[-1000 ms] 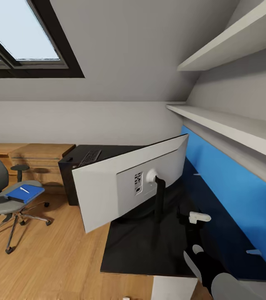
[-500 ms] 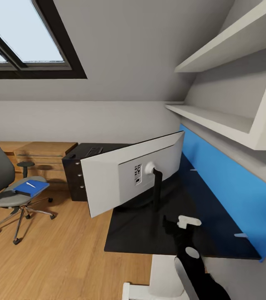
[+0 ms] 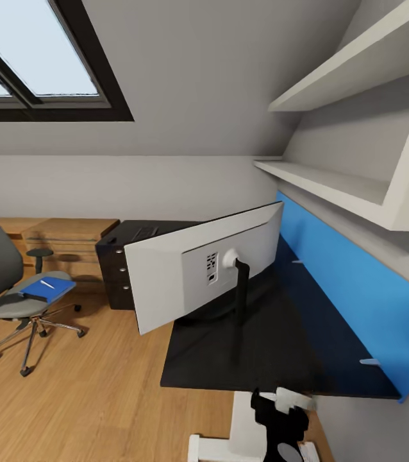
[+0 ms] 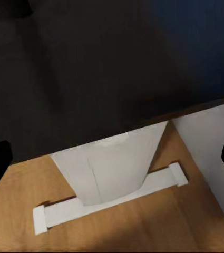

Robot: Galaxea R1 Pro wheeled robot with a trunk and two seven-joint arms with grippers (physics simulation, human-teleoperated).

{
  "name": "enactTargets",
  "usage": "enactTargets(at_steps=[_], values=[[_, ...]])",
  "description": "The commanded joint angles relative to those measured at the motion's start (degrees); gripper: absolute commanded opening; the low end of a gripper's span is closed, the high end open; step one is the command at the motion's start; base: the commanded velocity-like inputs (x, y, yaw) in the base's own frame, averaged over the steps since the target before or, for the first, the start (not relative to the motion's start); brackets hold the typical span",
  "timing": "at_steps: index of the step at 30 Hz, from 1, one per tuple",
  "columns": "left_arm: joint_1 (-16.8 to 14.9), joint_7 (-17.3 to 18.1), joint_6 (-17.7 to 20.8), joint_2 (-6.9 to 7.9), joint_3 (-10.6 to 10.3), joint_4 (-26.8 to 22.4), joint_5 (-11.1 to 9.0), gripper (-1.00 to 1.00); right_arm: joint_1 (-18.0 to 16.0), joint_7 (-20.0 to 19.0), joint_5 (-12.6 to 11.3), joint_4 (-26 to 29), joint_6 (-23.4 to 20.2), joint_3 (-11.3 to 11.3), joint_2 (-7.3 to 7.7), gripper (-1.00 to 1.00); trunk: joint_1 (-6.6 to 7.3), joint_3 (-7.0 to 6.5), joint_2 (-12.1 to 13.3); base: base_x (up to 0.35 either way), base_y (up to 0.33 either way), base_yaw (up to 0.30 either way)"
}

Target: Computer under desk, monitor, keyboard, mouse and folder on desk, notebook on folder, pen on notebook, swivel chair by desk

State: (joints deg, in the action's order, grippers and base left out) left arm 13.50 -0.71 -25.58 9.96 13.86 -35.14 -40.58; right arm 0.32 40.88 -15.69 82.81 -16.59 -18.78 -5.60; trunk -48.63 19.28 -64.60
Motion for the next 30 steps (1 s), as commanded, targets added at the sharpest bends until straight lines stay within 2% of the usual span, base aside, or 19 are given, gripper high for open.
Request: enactTargets(at_steps=[1, 4, 7, 11, 13, 14, 15, 16, 17, 19, 20, 23, 30], values=[[0.03, -0.08, -0.08, -0.05, -0.69, -0.10, -0.33, 1.00, 0.95, 1.49, -0.13, -2.31, 2.50, -1.62, 1.05, 1.00, 0.00, 0.04, -0.03, -0.172, 0.037, 0.000], [0.03, -0.08, -0.09, -0.24, -1.14, 0.07, -0.30, 1.00, 1.63, 2.40, 0.33, -6.71, 9.64, -4.97, 2.96, 1.00, 0.00, 0.04, -0.03, -0.254, 0.093, 0.000], [0.03, -0.08, -0.09, -0.65, -1.37, 0.68, -0.23, 1.00, 1.88, 2.86, 0.57, -10.64, 16.73, -9.92, 5.13, 1.00, 0.00, 0.04, -0.03, -0.288, 0.168, 0.000], [0.03, -0.05, -0.15, -1.18, -1.44, 0.89, -0.14, 1.00, 1.95, 4.04, 0.71, -12.29, 19.71, -14.23, 6.07, 1.00, 0.00, 0.04, -0.03, -0.280, 0.216, 0.000], [0.03, -0.06, -0.16, -1.42, -1.45, 0.92, 0.53, 1.00, 1.95, 4.96, 0.73, -12.54, 20.16, -14.98, 6.25, 1.00, 0.00, 0.04, -0.03, -0.243, 0.250, 0.000], [0.03, -0.07, -0.14, -1.63, -1.46, 0.93, 1.63, 1.00, 1.96, 5.30, 0.73, -12.75, 20.33, -15.26, 6.35, 1.00, 0.00, 0.04, -0.03, -0.170, 0.277, 0.000], [0.03, -0.07, -0.12, -1.81, -1.44, 0.94, 3.27, 1.00, 1.96, 5.51, 0.74, -13.08, 20.45, -15.44, 6.49, 1.00, 0.00, 0.04, -0.03, -0.099, 0.291, 0.000], [0.03, -0.04, -0.18, -2.11, -1.37, 0.95, 7.11, 1.00, 1.96, 5.59, 0.74, -14.10, 21.33, -15.69, 6.72, 1.00, 0.00, 0.04, -0.03, 0.025, 0.174, 0.000], [0.03, -0.02, -0.32, -2.31, -1.32, 0.95, 8.14, 1.00, 1.96, 5.57, 0.74, -14.57, 22.15, -15.75, 6.76, 1.00, 0.00, 0.04, -0.03, 0.016, 0.111, 0.000], [0.03, -0.01, -0.46, -2.72, -1.26, 0.84, 9.09, 1.00, 1.96, 5.55, 0.74, -15.46, 23.45, -15.85, 6.78, 1.00, 0.00, 0.04, -0.03, 0.010, 0.073, 0.000], [0.03, 0.02, -0.59, -3.20, -1.25, 0.30, 9.77, 1.00, 1.96, 5.49, 0.78, -17.00, 25.21, -17.22, 6.75, 1.00, 0.22, -0.14, 0.37, 0.002, 0.015, 0.000], [0.03, 0.00, -0.57, -3.34, -1.34, 0.07, 9.98, 1.00, 1.96, 5.48, 0.87, -17.61, 26.20, -18.71, 6.80, 1.00, 0.88, -0.68, 1.57, 0.001, 0.007, 0.000], [0.03, -0.16, 0.11, -3.79, -1.44, -0.01, 10.53, 1.00, 1.96, 5.52, 0.77, -18.27, 28.05, -19.09, 6.80, 1.00, 2.42, -1.93, 4.38, 0.000, 0.001, 0.000]])
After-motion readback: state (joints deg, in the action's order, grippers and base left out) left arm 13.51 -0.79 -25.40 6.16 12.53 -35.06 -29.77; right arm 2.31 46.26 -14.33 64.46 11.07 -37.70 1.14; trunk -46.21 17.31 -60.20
